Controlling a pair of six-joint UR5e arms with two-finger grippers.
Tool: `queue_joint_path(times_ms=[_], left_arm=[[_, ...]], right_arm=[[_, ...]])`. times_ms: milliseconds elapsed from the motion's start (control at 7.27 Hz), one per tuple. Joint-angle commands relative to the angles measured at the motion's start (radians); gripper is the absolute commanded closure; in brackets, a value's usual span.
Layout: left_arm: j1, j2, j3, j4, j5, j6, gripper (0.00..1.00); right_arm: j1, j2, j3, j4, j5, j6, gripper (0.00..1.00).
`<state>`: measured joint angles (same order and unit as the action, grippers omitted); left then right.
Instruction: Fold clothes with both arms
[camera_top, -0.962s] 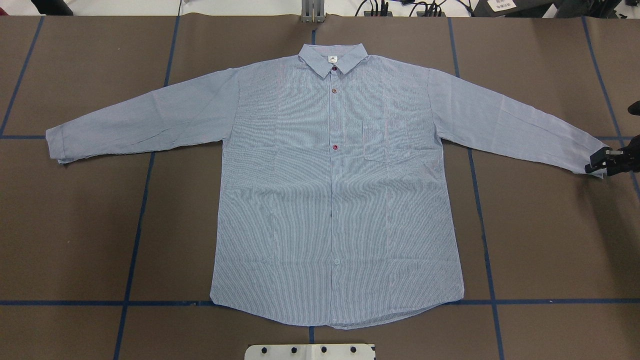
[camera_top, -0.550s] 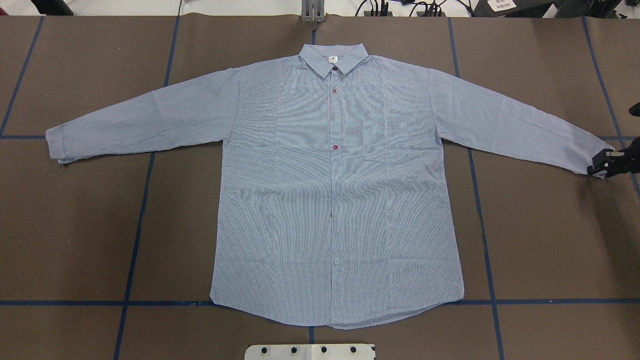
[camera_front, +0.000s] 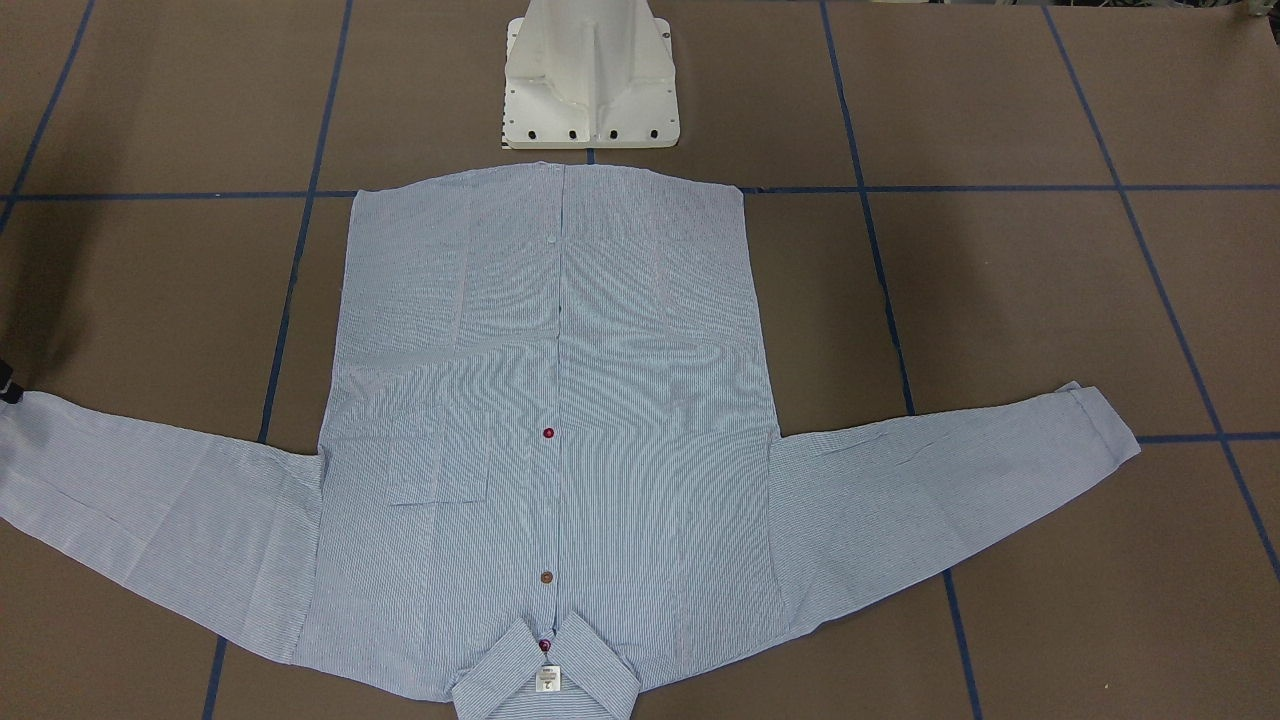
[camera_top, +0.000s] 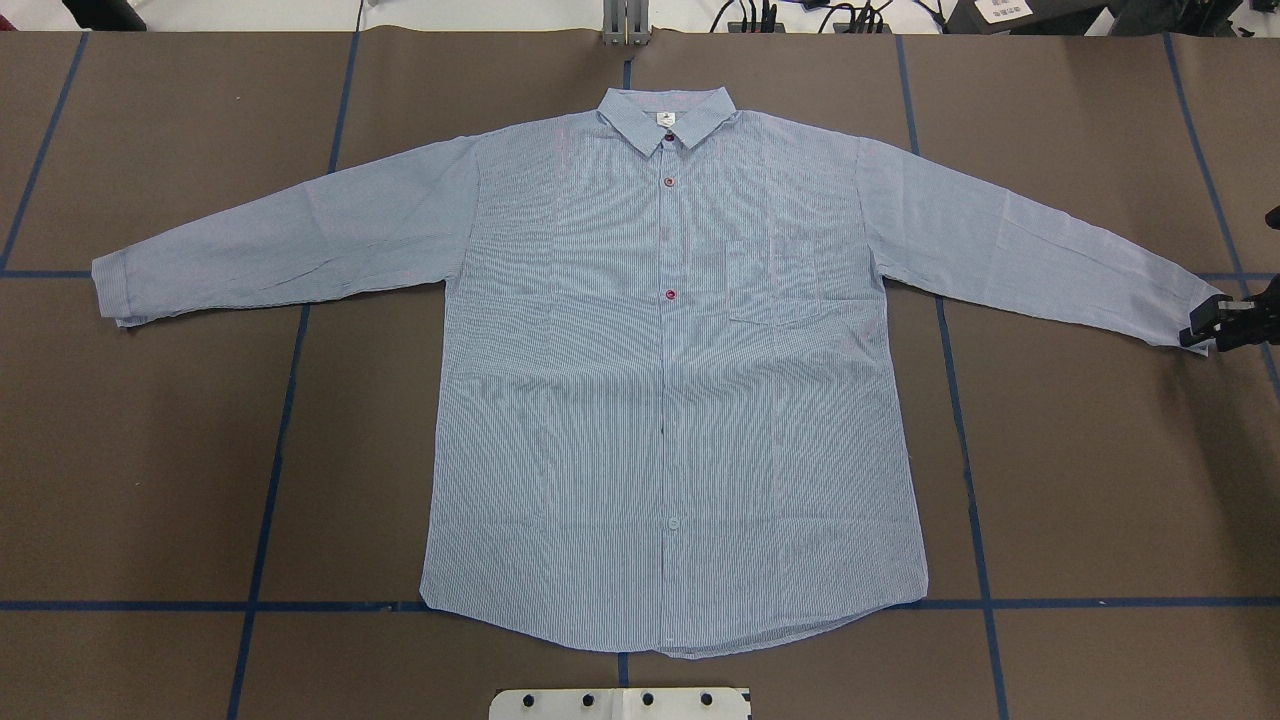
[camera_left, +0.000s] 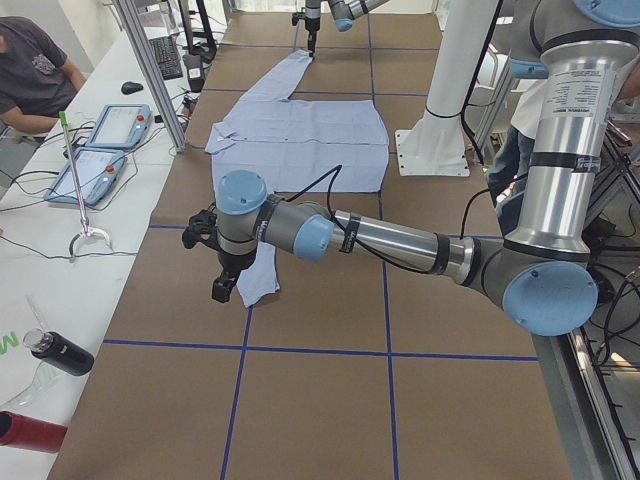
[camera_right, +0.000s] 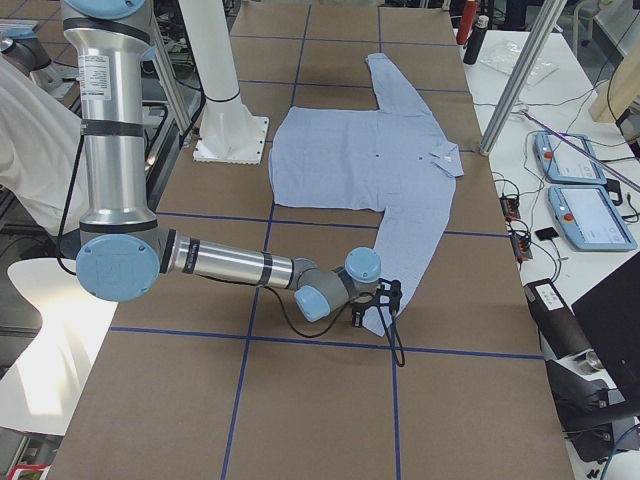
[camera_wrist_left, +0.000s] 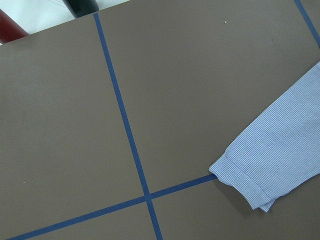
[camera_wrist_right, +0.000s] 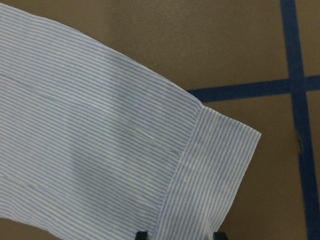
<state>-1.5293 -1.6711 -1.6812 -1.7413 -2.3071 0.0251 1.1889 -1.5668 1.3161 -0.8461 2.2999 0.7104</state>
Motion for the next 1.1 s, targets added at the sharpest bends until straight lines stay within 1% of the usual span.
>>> queue_joint_path(times_ms=[0, 550, 962], left_arm=[[0.0, -0.002, -0.002, -0.001, 0.0, -0.001, 0.0], [0.0, -0.002, -0.002, 0.0, 0.0, -0.001, 0.0], [0.0, -0.002, -0.002, 0.0, 0.0, -0.001, 0.0]], right_arm=[[0.026, 0.007, 0.005, 0.002, 0.003, 0.001, 0.46], [0.028, -0.009, -0.005, -0.002, -0.002, 0.001, 0.47], [0.026, -0.001, -0.006, -0.008, -0.002, 0.001, 0.47]])
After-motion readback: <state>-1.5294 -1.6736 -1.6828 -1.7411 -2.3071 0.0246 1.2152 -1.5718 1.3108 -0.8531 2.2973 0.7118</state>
